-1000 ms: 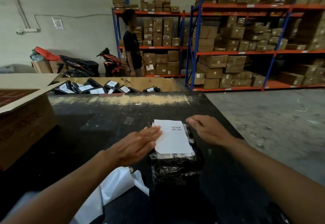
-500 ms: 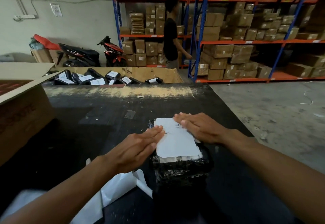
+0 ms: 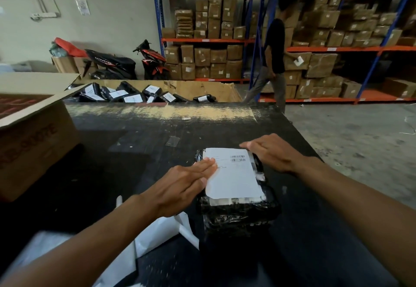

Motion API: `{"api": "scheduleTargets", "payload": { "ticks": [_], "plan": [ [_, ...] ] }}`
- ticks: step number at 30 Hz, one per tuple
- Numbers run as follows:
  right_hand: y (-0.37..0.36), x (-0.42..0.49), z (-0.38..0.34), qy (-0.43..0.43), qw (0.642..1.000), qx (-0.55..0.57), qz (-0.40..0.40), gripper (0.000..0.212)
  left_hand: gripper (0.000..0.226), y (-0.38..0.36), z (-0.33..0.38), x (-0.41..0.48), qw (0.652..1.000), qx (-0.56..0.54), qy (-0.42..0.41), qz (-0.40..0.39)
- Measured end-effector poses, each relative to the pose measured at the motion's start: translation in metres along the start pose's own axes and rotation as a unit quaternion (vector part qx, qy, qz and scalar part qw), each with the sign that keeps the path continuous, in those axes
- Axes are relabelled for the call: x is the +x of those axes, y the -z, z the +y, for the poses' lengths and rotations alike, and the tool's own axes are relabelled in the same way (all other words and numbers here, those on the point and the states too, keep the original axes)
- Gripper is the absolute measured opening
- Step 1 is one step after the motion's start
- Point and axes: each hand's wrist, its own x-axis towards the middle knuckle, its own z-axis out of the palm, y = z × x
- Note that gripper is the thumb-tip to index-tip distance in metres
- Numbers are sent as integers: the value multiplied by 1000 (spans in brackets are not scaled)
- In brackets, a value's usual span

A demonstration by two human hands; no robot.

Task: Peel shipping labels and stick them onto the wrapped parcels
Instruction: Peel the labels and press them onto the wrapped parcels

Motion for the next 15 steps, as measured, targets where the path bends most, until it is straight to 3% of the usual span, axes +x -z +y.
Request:
{"api": "scheduleTargets", "payload": {
  "ticks": [3,8,11,13,15],
  "plan": [
    [-7,6,-13,34,999,-18,-12,43,51,2,0,0,1000,11,6,-7],
    [2,-7,10,-33,995,-83,-33,68,50,1,2,0,1000,14,12,-6],
    [1,-9,13,-49,997,-54,12,65,49,1,4,1,1000,15,14,-5],
    [-3,-16,-4,-7,999,-36,14,52,49,2,5,2,1000,12,14,-8],
    [-8,-28,-22,48,997,-58,-36,54,44,3,4,1,1000,18,13,-10]
  ]
}}
